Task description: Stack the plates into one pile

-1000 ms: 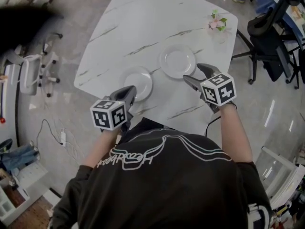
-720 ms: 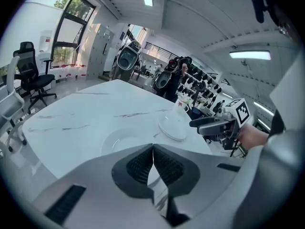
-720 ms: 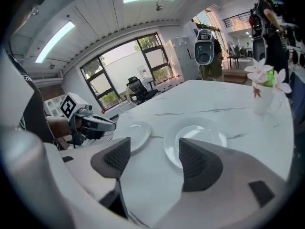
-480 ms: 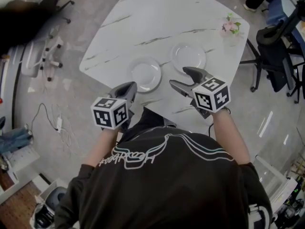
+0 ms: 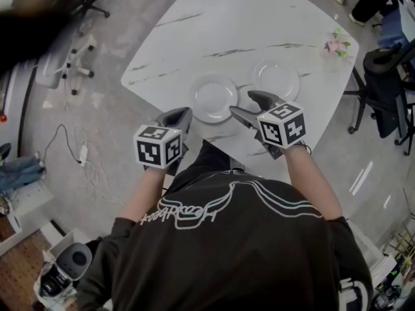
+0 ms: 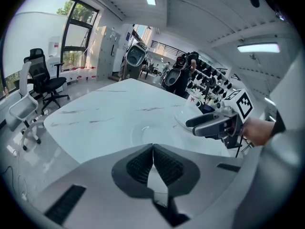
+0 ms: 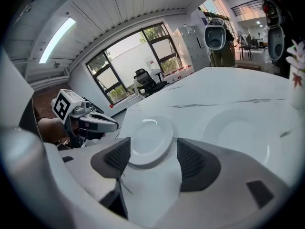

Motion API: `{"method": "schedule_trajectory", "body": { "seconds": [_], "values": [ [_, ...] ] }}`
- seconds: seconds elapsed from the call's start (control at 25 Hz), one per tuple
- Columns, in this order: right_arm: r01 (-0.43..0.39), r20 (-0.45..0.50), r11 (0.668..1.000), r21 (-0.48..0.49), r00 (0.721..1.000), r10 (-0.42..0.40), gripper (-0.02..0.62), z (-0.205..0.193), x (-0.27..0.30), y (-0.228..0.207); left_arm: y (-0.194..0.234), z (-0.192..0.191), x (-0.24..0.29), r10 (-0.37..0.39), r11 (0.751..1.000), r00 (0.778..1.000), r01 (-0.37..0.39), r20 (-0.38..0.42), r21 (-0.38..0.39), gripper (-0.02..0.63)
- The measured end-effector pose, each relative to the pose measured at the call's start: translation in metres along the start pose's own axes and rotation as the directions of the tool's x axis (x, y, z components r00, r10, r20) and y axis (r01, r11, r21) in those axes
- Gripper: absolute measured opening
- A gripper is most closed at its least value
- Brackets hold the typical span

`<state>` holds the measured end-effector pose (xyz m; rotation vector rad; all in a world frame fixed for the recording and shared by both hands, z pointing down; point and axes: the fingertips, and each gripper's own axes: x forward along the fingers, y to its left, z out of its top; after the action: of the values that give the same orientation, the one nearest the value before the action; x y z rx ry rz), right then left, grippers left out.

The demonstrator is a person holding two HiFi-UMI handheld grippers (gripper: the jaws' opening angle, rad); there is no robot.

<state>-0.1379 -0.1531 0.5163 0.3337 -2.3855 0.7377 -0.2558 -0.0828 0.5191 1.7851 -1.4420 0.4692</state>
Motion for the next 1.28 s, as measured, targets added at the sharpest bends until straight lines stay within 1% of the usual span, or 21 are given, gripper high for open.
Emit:
{"method": "schedule_trajectory", "body": {
  "seconds": [0.2, 0.52, 0.68, 0.88, 0.96, 1.08, 1.16, 1.28],
  "values": [
    [0.004, -0.038, 1.000, 0.013, 0.999, -0.003, 0.319, -0.004, 0.015, -0.004, 0.015, -0.005, 0.012, 0.019, 1.000, 0.999, -0.018, -0.043, 0.021, 0.025],
    [-0.001, -0.058, 0.999, 0.039, 0.998, 0.003, 0.319, -0.005, 0.024, -0.007, 0.030, -0.015, 0.032, 0.012, 1.000, 0.995, -0.010, -0.101, 0.022, 0.023],
    [-0.002, -0.064, 0.999, 0.054, 0.998, 0.005, 0.319, -0.006, 0.028, -0.008, 0.033, -0.014, 0.035, -0.007, 1.000, 0.995, 0.008, -0.096, 0.011, 0.025],
    [0.000, -0.078, 0.997, 0.072, 0.997, 0.005, 0.319, -0.010, 0.030, -0.009, 0.036, -0.013, 0.038, 0.004, 0.999, 0.994, -0.001, -0.109, 0.033, 0.025],
    [-0.010, -0.074, 0.996, 0.093, 0.997, 0.017, 0.318, -0.010, 0.032, -0.009, 0.038, -0.015, 0.039, -0.002, 1.000, 0.994, 0.005, -0.111, 0.025, 0.023],
    [-0.045, -0.063, 0.988, 0.147, 0.997, 0.054, 0.317, -0.011, 0.035, -0.006, 0.039, -0.017, 0.041, -0.015, 1.000, 0.993, 0.016, -0.117, 0.012, 0.025],
    [-0.062, -0.061, 0.984, 0.169, 0.995, 0.073, 0.306, -0.012, 0.035, -0.004, 0.038, -0.018, 0.042, -0.018, 1.000, 0.992, 0.019, -0.125, 0.013, 0.025],
    [-0.088, -0.058, 0.974, 0.210, 0.993, 0.102, 0.230, -0.013, 0.037, 0.000, 0.038, -0.019, 0.042, -0.032, 0.999, 0.992, 0.032, -0.122, -0.003, 0.023]
  ]
}}
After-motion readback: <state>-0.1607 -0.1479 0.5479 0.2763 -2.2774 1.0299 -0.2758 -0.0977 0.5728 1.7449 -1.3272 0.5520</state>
